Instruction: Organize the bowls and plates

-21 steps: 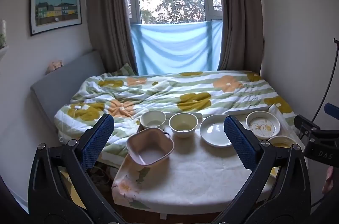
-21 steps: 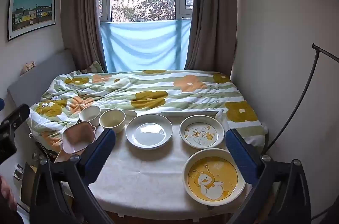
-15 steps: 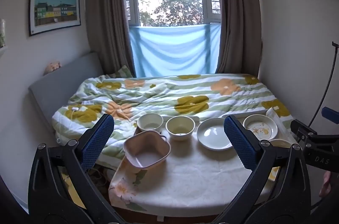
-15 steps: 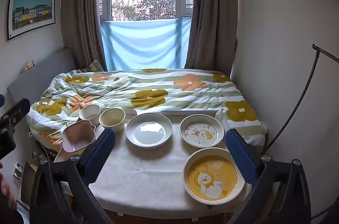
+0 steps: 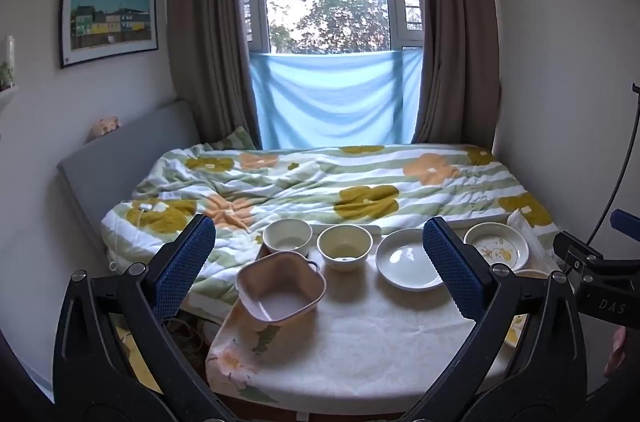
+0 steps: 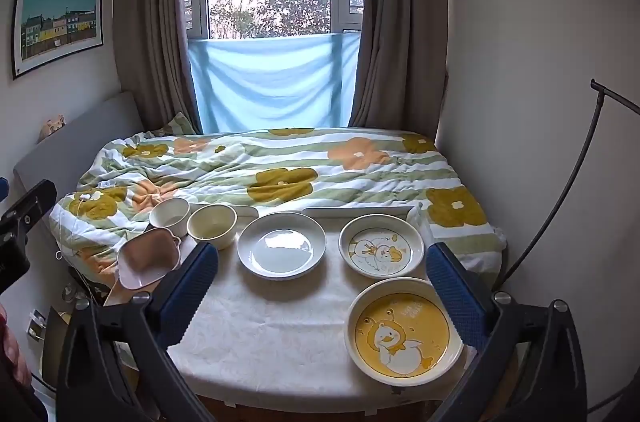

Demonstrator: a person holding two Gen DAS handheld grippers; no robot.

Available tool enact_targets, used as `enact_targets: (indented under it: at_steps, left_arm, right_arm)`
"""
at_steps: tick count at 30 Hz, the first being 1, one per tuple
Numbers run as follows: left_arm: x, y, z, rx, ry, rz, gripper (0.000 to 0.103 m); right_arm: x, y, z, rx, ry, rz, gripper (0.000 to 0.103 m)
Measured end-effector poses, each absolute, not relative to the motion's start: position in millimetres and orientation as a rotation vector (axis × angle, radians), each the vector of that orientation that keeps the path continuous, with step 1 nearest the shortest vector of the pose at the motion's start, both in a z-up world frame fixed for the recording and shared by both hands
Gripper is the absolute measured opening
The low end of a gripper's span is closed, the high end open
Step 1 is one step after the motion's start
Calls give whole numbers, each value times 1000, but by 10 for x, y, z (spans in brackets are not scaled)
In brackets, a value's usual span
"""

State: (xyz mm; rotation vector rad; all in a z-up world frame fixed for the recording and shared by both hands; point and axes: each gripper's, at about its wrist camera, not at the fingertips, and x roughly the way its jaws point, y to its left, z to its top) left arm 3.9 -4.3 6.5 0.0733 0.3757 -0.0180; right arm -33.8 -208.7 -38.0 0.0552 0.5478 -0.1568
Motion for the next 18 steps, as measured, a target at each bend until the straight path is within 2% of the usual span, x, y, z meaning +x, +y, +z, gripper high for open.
enact_targets:
  at_steps: [18]
  left_arm:
    - [108, -36, 58, 76, 388, -14, 103]
  right_arm:
    - [-250, -2077, -393, 51, 559, -163, 103]
